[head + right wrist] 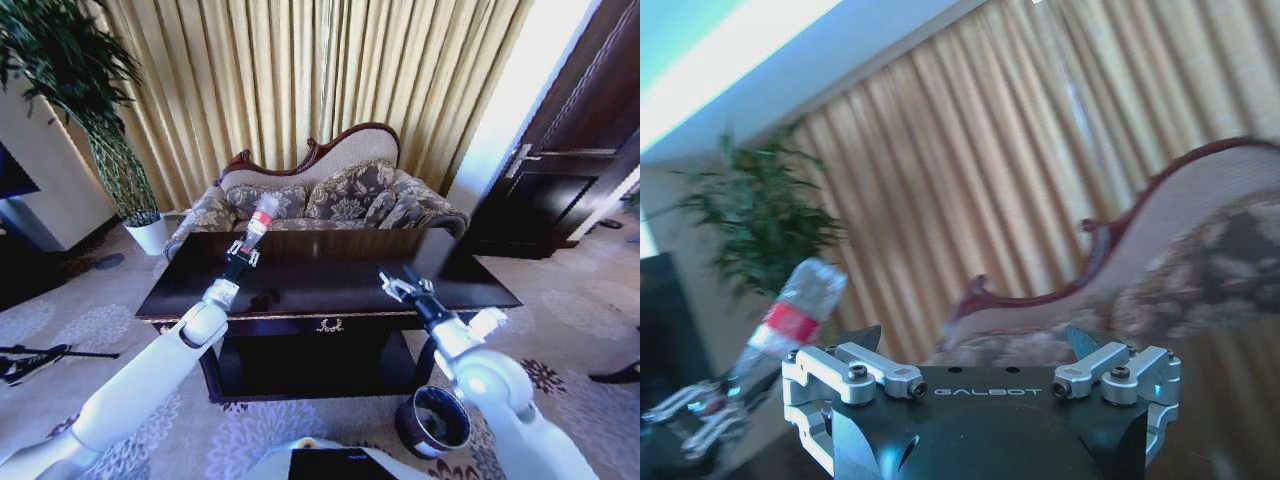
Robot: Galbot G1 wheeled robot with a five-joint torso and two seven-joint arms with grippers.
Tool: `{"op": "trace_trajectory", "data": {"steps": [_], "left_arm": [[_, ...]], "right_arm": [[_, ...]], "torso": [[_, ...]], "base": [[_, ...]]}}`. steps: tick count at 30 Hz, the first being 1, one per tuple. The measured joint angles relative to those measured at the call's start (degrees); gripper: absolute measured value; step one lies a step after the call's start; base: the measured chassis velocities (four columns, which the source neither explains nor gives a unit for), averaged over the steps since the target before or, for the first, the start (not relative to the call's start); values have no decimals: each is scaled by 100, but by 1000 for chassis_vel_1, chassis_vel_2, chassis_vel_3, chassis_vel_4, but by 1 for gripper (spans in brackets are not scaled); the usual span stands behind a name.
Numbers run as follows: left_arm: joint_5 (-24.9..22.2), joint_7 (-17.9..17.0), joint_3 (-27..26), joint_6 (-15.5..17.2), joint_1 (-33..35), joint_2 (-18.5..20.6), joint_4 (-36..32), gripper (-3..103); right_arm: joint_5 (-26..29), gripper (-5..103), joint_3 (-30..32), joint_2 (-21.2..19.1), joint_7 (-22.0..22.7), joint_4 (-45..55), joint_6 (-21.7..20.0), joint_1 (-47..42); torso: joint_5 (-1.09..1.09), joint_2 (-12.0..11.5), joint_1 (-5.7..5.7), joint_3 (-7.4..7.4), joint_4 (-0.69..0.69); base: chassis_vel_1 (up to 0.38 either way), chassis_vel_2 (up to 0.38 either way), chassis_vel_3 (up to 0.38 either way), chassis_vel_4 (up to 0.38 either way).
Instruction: Move to the front of the table and place the trash on the table into the trash bin.
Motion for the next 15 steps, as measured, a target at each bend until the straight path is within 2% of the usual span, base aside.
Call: {"op": "trace_trajectory", "data": {"steps": [4, 6, 7, 11, 15], "left_arm": [[-26, -59, 360, -51, -391, 120, -71, 30], [-112, -103, 780, -51, -840, 226, -75, 30], [-112, -103, 780, -51, -840, 226, -75, 30], [-440, -164, 1382, 63, -1420, 277, -131, 30], [-614, -189, 1796, 187, -1761, 266, -229, 30]], "right_arm": [[145, 100, -541, -99, -131, -374, -34, 638], [338, 100, -1024, -56, -144, -644, -72, 1215], [338, 100, -1024, -56, -144, -644, -72, 1215], [578, 100, -1487, 46, -133, -864, -94, 1986], [773, 100, -1646, 58, -55, -928, -132, 2369]], "torso": [[1, -1, 1, 0, 0], [3, -1, 1, 1, 0], [3, -1, 1, 1, 0], [0, -1, 1, 1, 1], [1, -1, 1, 1, 1]], "base": [[0, 0, 0, 0], [0, 0, 0, 0], [0, 0, 0, 0], [0, 0, 0, 0], [0, 0, 0, 0]]}}
